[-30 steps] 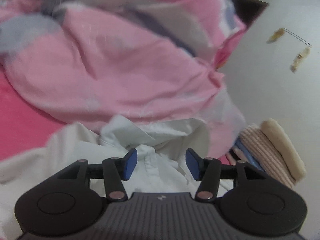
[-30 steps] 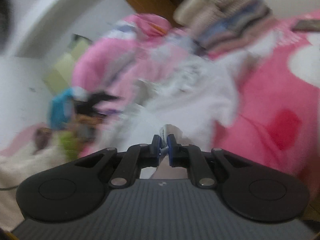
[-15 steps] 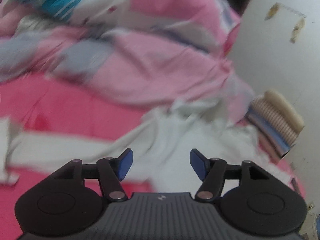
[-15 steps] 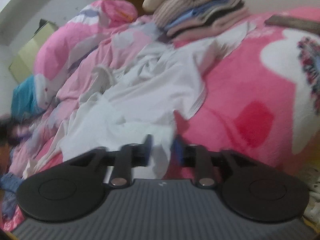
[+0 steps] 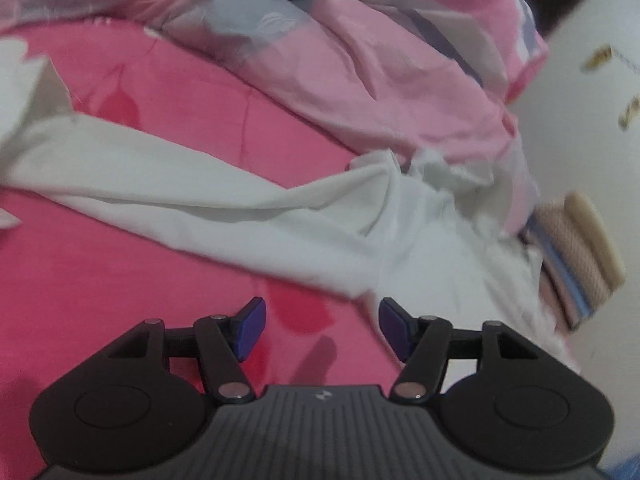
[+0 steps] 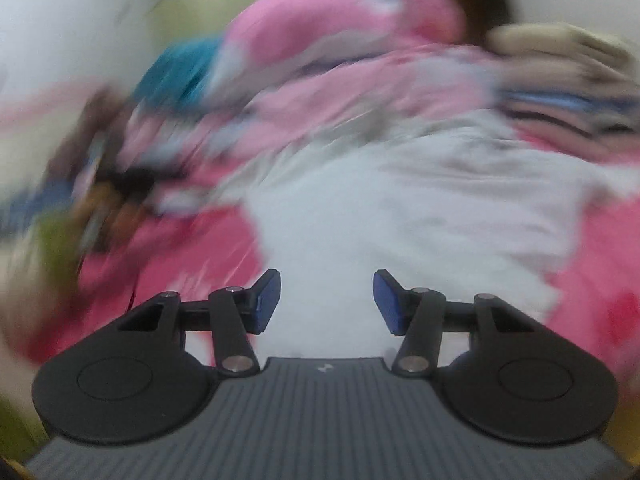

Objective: Fold clothes

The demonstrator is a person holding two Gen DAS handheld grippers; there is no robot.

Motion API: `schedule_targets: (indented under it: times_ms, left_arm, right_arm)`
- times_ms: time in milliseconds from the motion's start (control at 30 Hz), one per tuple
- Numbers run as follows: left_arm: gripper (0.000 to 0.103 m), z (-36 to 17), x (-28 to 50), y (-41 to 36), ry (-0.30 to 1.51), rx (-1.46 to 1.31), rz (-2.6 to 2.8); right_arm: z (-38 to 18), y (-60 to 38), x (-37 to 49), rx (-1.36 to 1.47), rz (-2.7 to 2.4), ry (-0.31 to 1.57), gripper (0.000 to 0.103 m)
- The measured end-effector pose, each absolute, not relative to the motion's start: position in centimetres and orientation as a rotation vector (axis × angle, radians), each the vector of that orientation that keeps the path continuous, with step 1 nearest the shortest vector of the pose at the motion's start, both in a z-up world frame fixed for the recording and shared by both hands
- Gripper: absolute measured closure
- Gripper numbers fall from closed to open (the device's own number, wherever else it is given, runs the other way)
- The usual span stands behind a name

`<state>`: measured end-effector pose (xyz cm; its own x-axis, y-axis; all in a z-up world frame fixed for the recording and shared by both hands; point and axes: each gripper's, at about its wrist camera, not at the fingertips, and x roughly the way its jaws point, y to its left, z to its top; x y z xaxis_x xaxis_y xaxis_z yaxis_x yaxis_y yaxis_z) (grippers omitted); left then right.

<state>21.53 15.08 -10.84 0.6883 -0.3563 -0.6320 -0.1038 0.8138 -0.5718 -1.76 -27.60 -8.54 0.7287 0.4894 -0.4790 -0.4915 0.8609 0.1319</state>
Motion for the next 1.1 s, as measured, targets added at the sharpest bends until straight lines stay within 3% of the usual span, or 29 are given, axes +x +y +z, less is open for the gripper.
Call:
schedule_targets:
  times_ms: [67, 300, 500, 600, 633, 1100]
  left_arm:
    - [0.052, -11.6, 22.7, 14.4, 0.817, -0.647, -0.139]
    - [0.059, -11.3, 22.7, 11.8, 0.825, -0.575, -0.179]
    - [0.060, -11.7, 23.1, 10.0, 0.828, -0.537, -0.148]
    - [0.084, -11.9, 23.3, 9.2, 0.829, -0.517, -0.133]
    - [0.098, -12.0, 23.4, 8.9, 0.829, -0.511, -0.128]
    - [0.102, -7.0, 20.1, 9.1, 0.705, -0.320, -0.040]
  right_arm:
    - [-9.0, -25.1, -2.0, -0.133, 0.596, 0.547, 0.054]
    - [-10.1, -22.0, -3.0, -0.418, 0.612, 0.598, 0.063]
    - [-10.9, -22.3, -2.6, -0.460, 0.543, 0.626, 0.086]
    - [-11.3, -22.1, -2.5, -0.481, 0.534, 0.625, 0.096]
    - [-11.3, -22.0, -2.5, -0.486, 0.534, 0.621, 0.099]
    - [-7.9, -23.0, -3.8, -0.344, 0.714, 0.580, 0.103]
